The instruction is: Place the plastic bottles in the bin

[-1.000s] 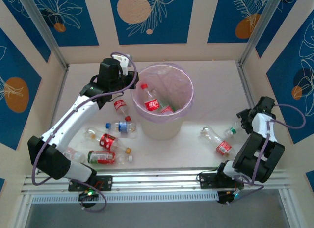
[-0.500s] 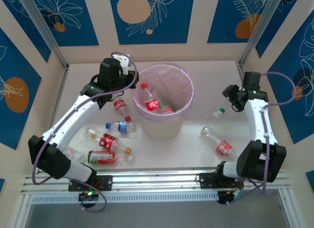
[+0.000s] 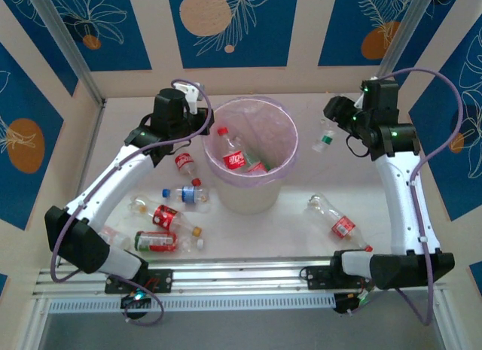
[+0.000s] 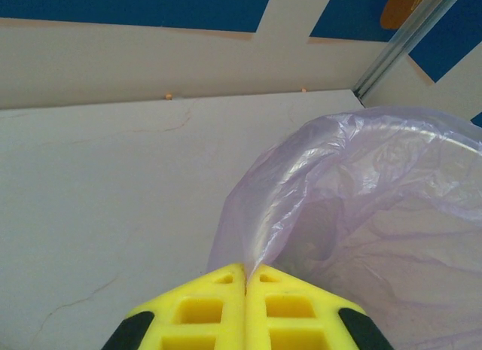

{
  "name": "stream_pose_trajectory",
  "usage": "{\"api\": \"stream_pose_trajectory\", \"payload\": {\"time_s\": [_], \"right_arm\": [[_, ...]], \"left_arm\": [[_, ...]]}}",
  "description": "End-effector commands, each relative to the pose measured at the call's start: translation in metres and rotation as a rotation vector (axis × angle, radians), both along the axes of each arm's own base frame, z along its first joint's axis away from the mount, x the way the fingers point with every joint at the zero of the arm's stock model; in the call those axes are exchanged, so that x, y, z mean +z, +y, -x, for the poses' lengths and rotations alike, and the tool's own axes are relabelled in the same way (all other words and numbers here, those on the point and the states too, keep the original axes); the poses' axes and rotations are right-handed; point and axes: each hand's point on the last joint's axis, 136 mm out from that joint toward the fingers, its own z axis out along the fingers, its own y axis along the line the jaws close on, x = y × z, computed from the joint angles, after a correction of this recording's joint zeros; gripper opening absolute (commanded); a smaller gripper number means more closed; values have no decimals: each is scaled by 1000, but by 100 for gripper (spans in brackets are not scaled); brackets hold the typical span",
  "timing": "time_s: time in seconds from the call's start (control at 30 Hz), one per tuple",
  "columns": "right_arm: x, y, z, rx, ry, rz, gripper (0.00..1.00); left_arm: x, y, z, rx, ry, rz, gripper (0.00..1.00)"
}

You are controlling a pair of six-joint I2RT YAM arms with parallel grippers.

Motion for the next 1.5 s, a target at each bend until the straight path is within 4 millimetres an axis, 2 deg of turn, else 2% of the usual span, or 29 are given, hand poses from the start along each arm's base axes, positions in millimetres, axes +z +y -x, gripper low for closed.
{"api": "stream_pose_trajectory", "payload": {"time_s": [0.0,0.13,0.23,0.33,0.43,0.63,0.8,0.97,1.33,1.47], "right_arm": [[36,21,14,56,-94,-3,60],[66,64,20,178,-179,-34,59],[71,100,22,266,-192,-36,59],[62,140,19,364,-175,-45,59],[44,173,12,439,-124,-44,59],[0,222,6,536,-14,-24,59],[-47,243,4,555,103,13,59],[-87,256,0,553,191,75,59],[-162,260,-8,520,322,199,62],[-182,263,-5,522,359,212,71]], "left_arm": [[-11,-8,-1,-15,47,6,0],[-11,-8,-1,-16,48,11,0],[-11,-8,-1,-16,50,18,0],[-11,-7,0,-13,50,17,0],[-9,-8,1,-14,49,18,0],[-7,-6,2,-9,43,18,0],[-6,-6,3,-11,42,20,0],[-5,-5,2,-9,39,21,0],[-8,-4,4,-5,40,14,0],[-7,-3,3,-4,37,16,0]]}}
